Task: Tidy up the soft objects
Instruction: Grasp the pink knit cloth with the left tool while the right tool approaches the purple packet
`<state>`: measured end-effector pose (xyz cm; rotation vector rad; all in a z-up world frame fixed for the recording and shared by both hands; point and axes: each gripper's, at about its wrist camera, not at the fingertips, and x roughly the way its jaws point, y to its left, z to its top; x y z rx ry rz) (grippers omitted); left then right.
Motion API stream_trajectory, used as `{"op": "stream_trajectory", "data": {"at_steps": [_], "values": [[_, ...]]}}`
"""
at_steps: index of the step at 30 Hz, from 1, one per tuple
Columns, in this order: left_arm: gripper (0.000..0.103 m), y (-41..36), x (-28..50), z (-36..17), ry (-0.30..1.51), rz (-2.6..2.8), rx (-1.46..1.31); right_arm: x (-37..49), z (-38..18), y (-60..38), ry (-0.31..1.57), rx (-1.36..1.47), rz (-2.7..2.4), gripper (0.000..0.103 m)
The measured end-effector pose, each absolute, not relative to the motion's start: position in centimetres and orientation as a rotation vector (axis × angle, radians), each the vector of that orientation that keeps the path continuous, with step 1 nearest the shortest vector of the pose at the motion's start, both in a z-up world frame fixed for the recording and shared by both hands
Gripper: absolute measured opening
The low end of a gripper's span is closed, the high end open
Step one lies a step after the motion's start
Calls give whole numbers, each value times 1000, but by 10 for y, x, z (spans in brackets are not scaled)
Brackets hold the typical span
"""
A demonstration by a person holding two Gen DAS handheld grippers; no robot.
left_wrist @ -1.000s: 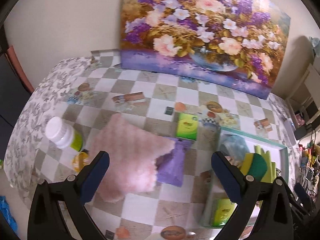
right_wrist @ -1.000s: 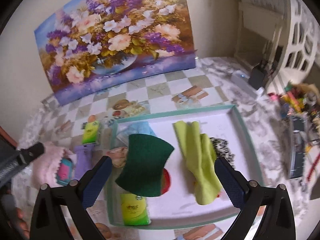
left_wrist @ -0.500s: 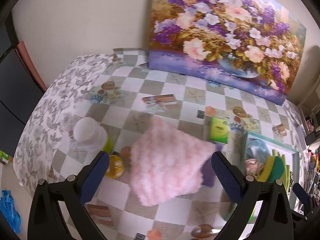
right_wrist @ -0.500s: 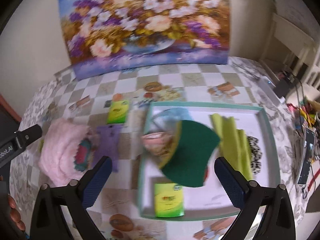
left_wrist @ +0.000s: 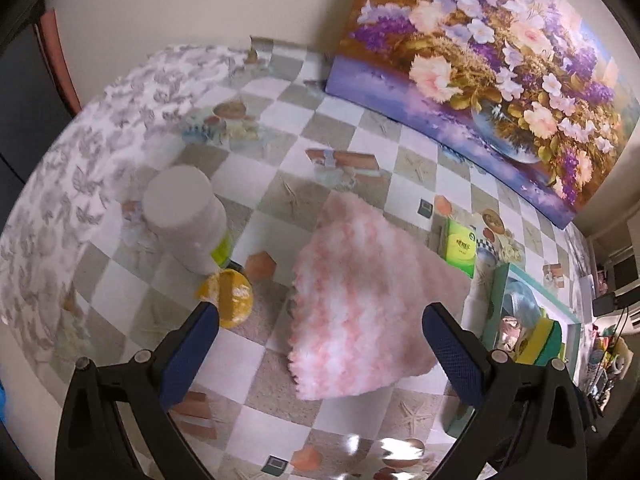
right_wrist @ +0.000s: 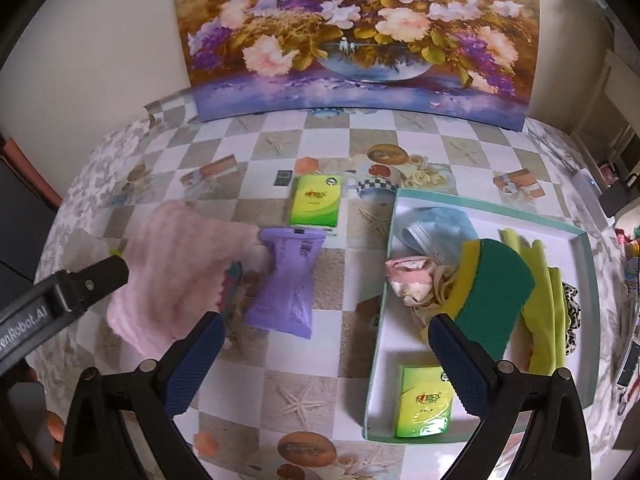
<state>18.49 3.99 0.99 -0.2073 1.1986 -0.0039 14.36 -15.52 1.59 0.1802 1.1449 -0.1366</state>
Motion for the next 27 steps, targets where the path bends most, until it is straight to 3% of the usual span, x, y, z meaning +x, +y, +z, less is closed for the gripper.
{"op": "stream_trajectory", "data": {"at_steps": [8,11,13,27], "values": [[101,23,186,-16,1253,-51,-209,138,11,-169,1152,208,-164,103],[95,25,186,-17,1246,-64,-239,137,10,-170,1155,204,-164,103],[76,28,185,-14,1239,-88,-276,138,9,-170,1158,207,-162,103],[16,36,181,3,1182,-135,-326,136,7,-174,1160,222,-164,103]]}}
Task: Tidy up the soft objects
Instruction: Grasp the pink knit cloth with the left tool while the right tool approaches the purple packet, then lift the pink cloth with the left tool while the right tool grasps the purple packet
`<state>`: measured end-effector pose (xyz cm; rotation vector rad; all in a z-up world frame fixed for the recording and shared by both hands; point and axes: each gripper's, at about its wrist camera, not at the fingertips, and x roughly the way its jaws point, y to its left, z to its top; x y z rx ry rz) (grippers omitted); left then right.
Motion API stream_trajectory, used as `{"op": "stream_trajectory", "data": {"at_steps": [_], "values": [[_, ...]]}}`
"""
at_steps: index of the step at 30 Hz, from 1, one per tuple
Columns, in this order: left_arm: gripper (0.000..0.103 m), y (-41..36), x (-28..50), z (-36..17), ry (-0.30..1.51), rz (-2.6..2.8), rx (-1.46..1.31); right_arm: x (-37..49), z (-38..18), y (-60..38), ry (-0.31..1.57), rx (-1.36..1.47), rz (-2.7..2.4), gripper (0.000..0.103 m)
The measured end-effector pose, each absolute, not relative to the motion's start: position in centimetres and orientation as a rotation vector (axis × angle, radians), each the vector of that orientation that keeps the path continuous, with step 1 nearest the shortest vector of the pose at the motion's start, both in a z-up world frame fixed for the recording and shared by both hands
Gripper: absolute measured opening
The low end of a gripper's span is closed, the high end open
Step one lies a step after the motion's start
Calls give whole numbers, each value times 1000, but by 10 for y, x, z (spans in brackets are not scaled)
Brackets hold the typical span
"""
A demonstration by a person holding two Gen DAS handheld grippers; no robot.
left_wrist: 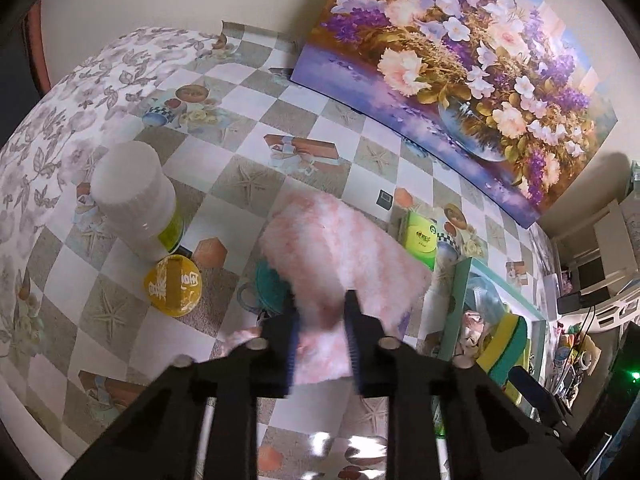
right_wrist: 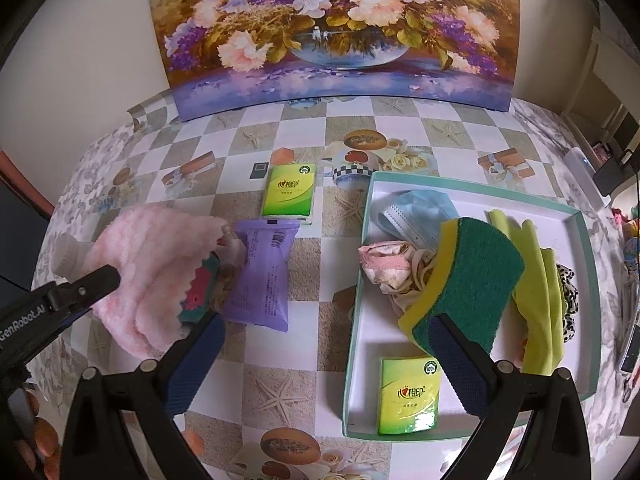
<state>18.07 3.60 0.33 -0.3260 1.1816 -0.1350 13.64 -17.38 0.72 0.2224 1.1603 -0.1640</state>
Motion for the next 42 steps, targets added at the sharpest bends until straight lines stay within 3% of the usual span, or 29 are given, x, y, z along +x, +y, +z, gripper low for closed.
{"op": "stream_trajectory", "data": {"at_steps": [9,14,31,42], "values": [[9,41,178,13,1135,-152,-347,140,0,-171,1166,256,-124,99],[9,43,177,21,1088,-188,-395,142,-2,-172,1162,276,-114,93],[8,54,166,65,903,-249,-472,149,-6,-169,1137,312,-68,88],[8,72,168,66,867,-141,-440,177,-41,-152,1176,304,-11,74]]}}
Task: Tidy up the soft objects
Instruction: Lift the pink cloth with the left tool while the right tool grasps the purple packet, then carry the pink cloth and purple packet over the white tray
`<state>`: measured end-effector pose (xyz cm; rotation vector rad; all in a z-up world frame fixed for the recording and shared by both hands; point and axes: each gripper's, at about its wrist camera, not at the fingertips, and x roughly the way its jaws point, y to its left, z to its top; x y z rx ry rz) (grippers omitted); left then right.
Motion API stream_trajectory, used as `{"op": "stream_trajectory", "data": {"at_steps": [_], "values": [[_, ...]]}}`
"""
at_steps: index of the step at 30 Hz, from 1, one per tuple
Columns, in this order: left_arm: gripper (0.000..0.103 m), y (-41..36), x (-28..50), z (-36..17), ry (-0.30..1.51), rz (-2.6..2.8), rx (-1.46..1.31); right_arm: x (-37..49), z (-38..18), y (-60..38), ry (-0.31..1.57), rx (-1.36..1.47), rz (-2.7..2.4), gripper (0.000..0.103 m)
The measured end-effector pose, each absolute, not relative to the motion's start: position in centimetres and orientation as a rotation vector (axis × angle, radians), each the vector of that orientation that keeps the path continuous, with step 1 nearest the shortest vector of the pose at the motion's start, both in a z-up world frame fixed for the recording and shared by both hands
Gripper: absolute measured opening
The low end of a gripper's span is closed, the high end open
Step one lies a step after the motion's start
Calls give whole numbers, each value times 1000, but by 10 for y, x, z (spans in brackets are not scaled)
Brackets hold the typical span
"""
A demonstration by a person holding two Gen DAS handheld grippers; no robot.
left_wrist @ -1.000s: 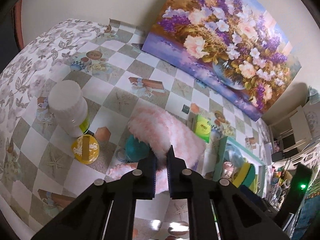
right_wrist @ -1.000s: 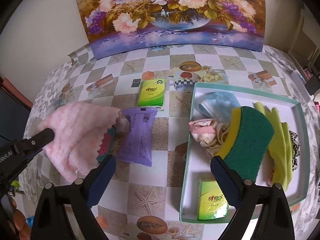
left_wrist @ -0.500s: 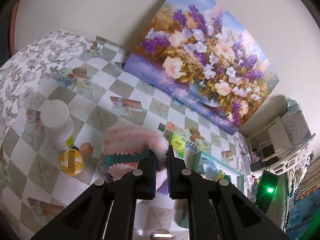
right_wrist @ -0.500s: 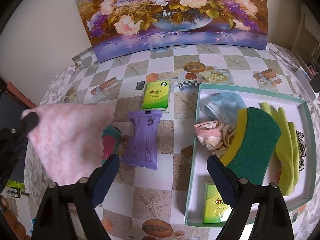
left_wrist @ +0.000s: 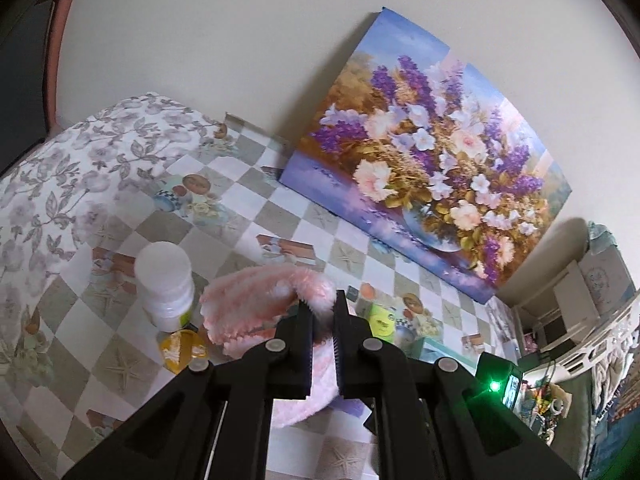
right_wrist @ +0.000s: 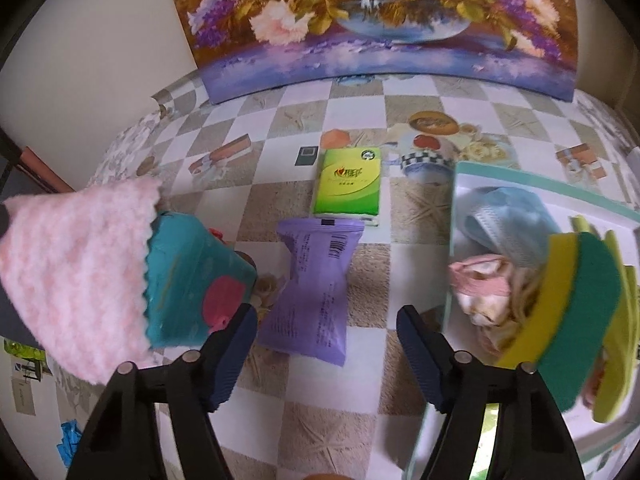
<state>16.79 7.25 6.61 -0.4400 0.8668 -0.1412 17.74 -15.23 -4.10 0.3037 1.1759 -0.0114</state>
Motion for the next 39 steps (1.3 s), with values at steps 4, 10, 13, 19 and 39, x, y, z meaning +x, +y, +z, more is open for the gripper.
{"op": "stream_trajectory", "data": {"at_steps": [4,10,13,19,39], "values": [[8,77,172,60,883,-102,-430,190,-54,-147,1188,308,-3,72],[8,81,175,50,915,-77,-432,200,-74,-139,1237,284,-8,66],[8,79,176,49,923,-77,-425,201,-76,-139,1235,279,-9,63],[8,78,176,48,935,-74,-417,199,-76,-136,1234,269,14,50],[8,43,159,80,864,-168,-354,155,-7,-161,1117,252,-29,48]]}}
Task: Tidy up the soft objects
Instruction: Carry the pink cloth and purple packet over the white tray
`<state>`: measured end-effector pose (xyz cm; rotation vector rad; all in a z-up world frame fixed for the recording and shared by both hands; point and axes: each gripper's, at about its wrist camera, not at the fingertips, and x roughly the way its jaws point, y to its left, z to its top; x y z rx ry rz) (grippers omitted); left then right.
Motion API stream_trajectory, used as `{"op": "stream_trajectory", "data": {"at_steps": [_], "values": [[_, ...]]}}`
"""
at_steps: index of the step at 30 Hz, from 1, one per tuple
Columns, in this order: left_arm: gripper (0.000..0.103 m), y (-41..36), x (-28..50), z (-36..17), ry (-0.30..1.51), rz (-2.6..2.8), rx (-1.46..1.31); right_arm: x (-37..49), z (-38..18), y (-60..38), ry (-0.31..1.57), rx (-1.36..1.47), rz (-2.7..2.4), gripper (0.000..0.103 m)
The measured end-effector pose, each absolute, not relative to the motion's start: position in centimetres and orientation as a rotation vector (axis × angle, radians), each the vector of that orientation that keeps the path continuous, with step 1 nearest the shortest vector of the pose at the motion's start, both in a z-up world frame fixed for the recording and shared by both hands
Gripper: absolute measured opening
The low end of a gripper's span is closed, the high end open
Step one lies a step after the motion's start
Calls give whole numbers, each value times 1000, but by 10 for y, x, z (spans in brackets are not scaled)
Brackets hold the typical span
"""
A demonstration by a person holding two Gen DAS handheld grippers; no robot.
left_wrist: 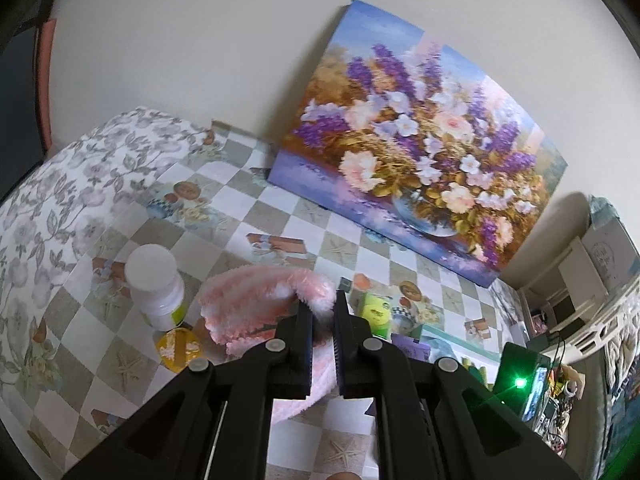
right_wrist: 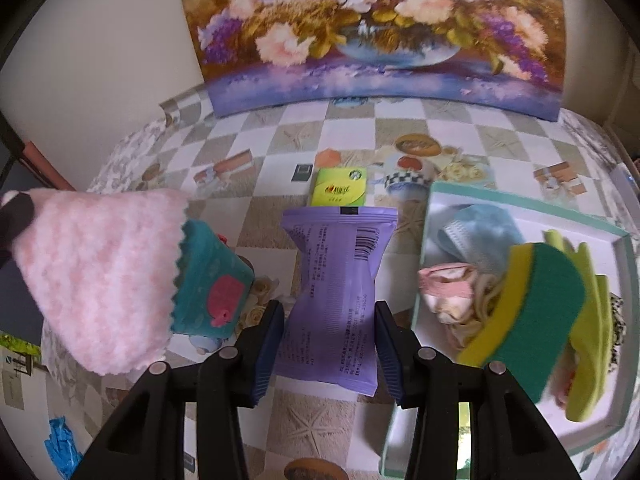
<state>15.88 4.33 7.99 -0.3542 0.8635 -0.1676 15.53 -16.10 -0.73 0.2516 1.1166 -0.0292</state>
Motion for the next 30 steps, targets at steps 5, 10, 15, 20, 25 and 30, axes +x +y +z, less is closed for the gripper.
{"op": "stream_trajectory", "data": {"at_steps": [5,10,15,20,25,30], "values": [[8,30,152,92,838,-199,-334,144,13,-169,1095,285,-57,48],[8,6,145,106,807,-242,-294,133,33,-179,1055,291,-83,48],[8,-23,138,117,786,-289,-263,120,51,-201,1016,292,-166,48],[8,-50,130,127,762,-341,-234,107,63,-230,982,309,-241,48],[8,-83,122,131,751,-423,-204,95,72,-271,954,317,-360,48],[8,-125,113,128,757,-526,-163,79,67,-318,954,397,-454,48]]}}
